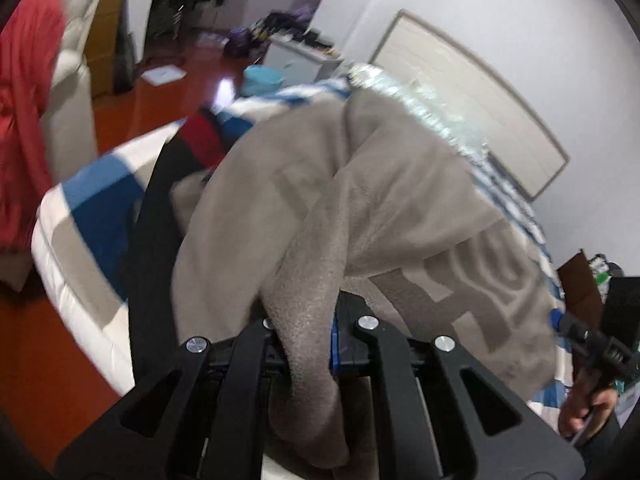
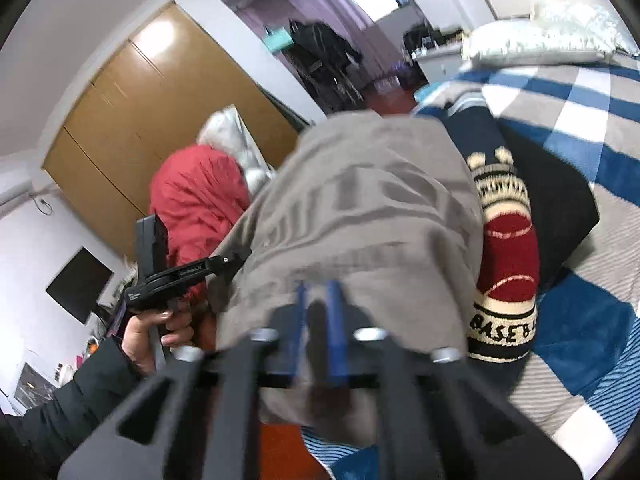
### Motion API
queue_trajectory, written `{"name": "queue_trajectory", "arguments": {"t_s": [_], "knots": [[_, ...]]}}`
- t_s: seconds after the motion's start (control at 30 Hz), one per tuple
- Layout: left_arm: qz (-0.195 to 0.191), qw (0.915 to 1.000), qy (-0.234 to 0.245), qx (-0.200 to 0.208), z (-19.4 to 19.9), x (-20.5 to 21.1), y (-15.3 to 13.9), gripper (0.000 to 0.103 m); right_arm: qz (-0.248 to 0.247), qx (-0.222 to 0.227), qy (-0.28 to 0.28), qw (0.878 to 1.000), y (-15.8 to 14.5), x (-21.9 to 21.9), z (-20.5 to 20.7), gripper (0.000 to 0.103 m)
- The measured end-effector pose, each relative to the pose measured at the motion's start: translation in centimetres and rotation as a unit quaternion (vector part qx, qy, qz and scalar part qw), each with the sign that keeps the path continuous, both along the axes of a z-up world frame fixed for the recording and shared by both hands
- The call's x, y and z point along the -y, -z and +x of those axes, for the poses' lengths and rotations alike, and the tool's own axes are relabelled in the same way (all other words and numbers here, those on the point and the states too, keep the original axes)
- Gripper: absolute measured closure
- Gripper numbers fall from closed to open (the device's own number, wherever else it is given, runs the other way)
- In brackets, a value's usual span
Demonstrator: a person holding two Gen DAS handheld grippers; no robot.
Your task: Fold large clothes
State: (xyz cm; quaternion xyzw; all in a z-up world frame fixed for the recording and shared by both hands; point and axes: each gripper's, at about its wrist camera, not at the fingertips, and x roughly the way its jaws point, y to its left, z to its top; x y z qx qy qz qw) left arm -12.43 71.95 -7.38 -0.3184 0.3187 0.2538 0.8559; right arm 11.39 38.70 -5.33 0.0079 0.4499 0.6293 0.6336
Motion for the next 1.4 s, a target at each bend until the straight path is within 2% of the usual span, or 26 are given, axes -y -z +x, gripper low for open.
{"name": "queue_trajectory", "arguments": {"t_s": [0.13,0.27,0.4,0.43,0.47,0.5,0.53,0.57,0.6,0.7,0.77,0.93,1.07,1.13,1.2,1.33,1.4], "knots": [[-0.023,0.9992,0.004,-0.032,2.1,-1.2,3.7,0.095,-0.052,0.008,0.004,0.999,3.5,-1.9,1.0,0.103],[0.01,0.996,0.029,-0.084,5.4,-0.2,4.6,0.093,-0.057,-0.053,0.014,0.997,6.7,-1.6,4.0,0.103],[0.017,0.9956,0.028,-0.088,5.7,0.2,3.4,0.092,-0.04,-0.089,-0.004,0.995,5.7,-0.7,4.8,0.103],[0.023,0.9957,0.029,-0.085,5.4,0.4,2.9,0.086,-0.033,-0.084,-0.01,0.996,4.9,-0.2,4.5,0.103],[0.035,0.9958,0.028,-0.08,4.8,1.0,2.1,0.074,-0.02,-0.081,-0.015,0.996,4.0,0.2,4.3,0.096],[0.04,0.9961,0.026,-0.074,4.4,1.3,1.6,0.065,-0.011,-0.081,-0.017,0.997,3.2,0.7,4.1,0.077],[0.045,0.9966,0.026,-0.064,3.6,1.8,0.9,0.048,-0.003,-0.083,-0.018,0.996,2.6,1.2,4.0,0.062],[0.051,0.997,0.024,-0.053,2.8,2.4,0.2,0.041,0.008,-0.085,-0.014,0.996,1.6,1.8,3.6,0.032],[0.053,0.9972,0.025,-0.045,2.3,2.8,-0.3,0.041,0.012,-0.075,-0.001,0.997,1.0,2.3,3.4,0.017],[0.06,0.9972,0.026,-0.038,0.8,4.3,-1.8,0.039,0.021,-0.075,0.01,0.997,-0.5,3.4,3.0,0.017],[0.064,0.9973,0.019,-0.03,-0.5,5.8,-3.1,0.032,0.006,-0.067,0.02,0.998,-1.5,4.0,2.4,0.017],[0.067,0.9975,0.014,0.015,-3.5,10.6,-5.4,0.017,-0.011,-0.035,0.023,0.999,-3.9,5.8,-0.3,0.005],[0.079,0.9958,0.015,0.044,-4.6,14.8,-6.6,0.016,-0.026,0.012,0.026,0.999,-5.2,7.3,-3.7,0.005],[0.093,0.9939,0.023,0.056,-5.5,17.4,-7.0,0.016,-0.032,0.054,0.013,0.998,-5.5,8.2,-5.8,0.005],[0.099,0.9927,0.025,0.064,-6.3,19.4,-7.2,0.016,-0.031,0.079,-0.001,0.996,-5.6,9.2,-7.2,0.005],[0.138,0.9884,0.004,0.063,-7.5,22.2,-7.4,0.01,-0.017,0.092,0.008,0.996,-6.2,11.2,-9.1,0.005],[0.142,0.9872,0.011,0.071,-7.7,22.9,-7.4,0.01,-0.014,0.084,0.008,0.996,-6.5,11.7,-9.7,0.005]]}}
